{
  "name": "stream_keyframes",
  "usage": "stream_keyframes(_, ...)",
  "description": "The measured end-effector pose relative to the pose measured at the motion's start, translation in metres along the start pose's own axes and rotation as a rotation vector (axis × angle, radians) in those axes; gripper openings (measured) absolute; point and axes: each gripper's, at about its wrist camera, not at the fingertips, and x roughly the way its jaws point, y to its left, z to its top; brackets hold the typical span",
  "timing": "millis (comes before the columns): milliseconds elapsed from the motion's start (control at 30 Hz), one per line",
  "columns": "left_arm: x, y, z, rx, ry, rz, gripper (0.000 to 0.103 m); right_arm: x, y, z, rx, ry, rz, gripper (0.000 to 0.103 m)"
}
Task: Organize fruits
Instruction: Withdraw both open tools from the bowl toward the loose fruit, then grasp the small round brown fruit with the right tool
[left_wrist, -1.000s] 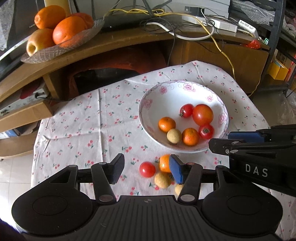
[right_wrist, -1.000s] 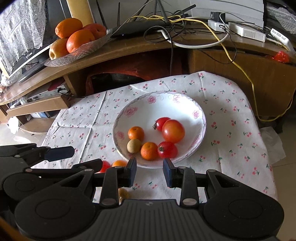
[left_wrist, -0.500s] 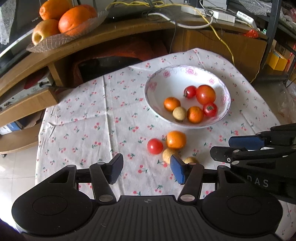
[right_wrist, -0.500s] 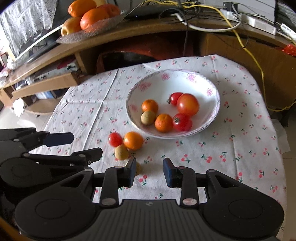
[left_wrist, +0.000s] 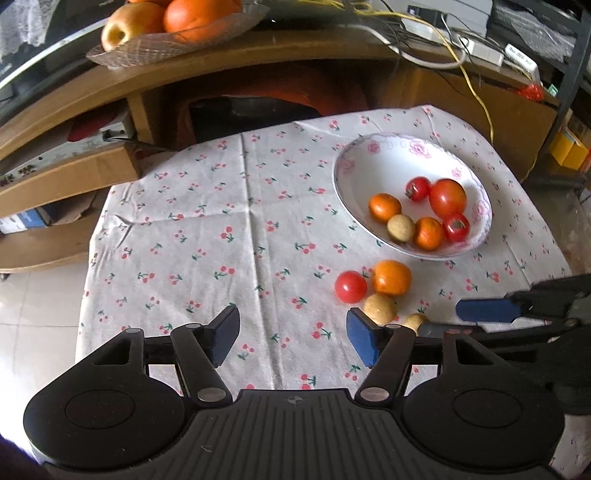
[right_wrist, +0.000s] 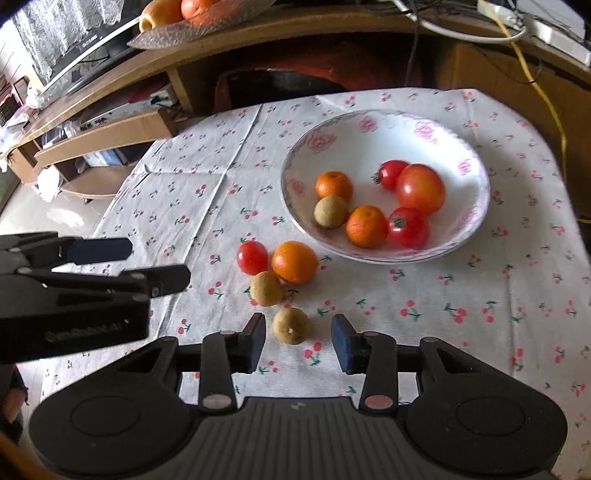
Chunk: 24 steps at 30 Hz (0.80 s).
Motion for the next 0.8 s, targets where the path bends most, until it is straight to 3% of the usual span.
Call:
stream_keyframes(200, 0.002, 0.007, 0.002, -0.031, 0.007, -0.005, 0.072, 0.019, 0.004, 0.002, -0.027, 0.034, -0.029, 0.039)
stream_keyframes(333, 0.004, 0.004, 0.002, -0.033, 0.019, -0.028, 0.072, 0.019, 0.002, 0.001, -0.024, 0.035, -0.004, 0.025)
stream_keyframes(800, 0.030, -0.034, 0.010, -0.033, 0.081, -0.104, 0.068, -0.022, -0.023, -0.012, -0.038, -0.018, -0.067, 0.025)
